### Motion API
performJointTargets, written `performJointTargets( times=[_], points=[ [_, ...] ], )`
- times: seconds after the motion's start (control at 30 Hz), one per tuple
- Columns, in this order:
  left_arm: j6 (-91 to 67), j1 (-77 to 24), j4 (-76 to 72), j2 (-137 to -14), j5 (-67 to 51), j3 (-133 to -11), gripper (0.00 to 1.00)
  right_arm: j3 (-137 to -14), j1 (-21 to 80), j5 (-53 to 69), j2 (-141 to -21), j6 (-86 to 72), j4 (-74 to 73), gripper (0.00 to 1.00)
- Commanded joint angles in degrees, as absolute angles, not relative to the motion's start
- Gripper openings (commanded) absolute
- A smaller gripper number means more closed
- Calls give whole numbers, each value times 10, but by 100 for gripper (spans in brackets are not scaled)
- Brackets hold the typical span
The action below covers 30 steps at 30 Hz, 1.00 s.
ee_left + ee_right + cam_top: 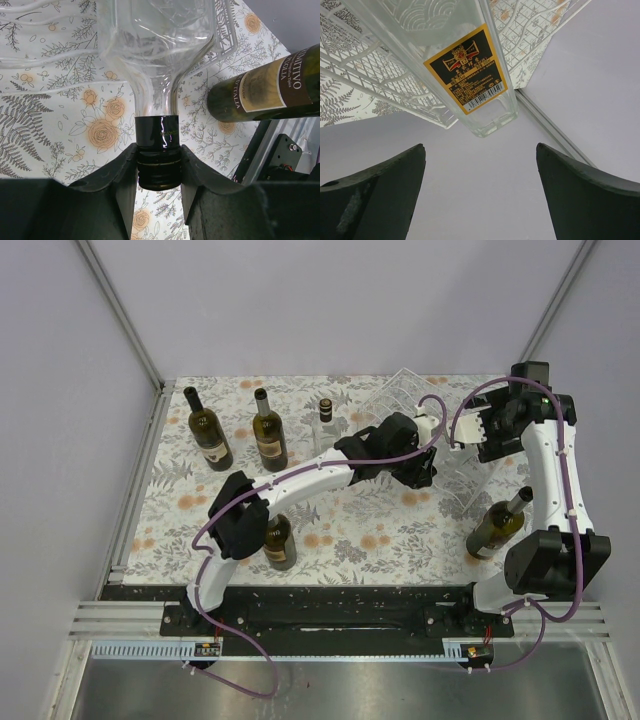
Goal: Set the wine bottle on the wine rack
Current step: Place the wine bottle in the wine rack.
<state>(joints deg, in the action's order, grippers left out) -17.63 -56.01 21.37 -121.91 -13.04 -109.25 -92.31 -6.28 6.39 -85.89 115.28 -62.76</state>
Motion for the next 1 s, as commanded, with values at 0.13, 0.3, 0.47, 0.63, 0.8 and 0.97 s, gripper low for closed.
performJointTargets(
  times=[0.13, 0.3, 0.47, 0.63, 0.8, 0.97],
  points=[
    [-153, -580, 215, -1208, -138, -1099, 48, -943, -64, 47, -838, 1145, -606, 99],
    [-151, -580, 222, -1208, -138, -1111, 55, -943, -65, 44, -834, 1148, -606, 99],
    [-146, -581, 226, -1203, -134, -1109, 58, -941, -64, 41, -831, 1149, -606, 99],
    [-137, -581, 229, -1194, -127, -1113, 64, -944, -64, 38, -830, 1150, -606, 99],
    [-127, -581, 234, -1183, -122, -1117, 70, -956, -64, 38, -831, 1147, -614, 99],
    [-123, -580, 236, -1175, -117, -1114, 73, -950, -64, 38, -827, 1148, -615, 99]
  ],
)
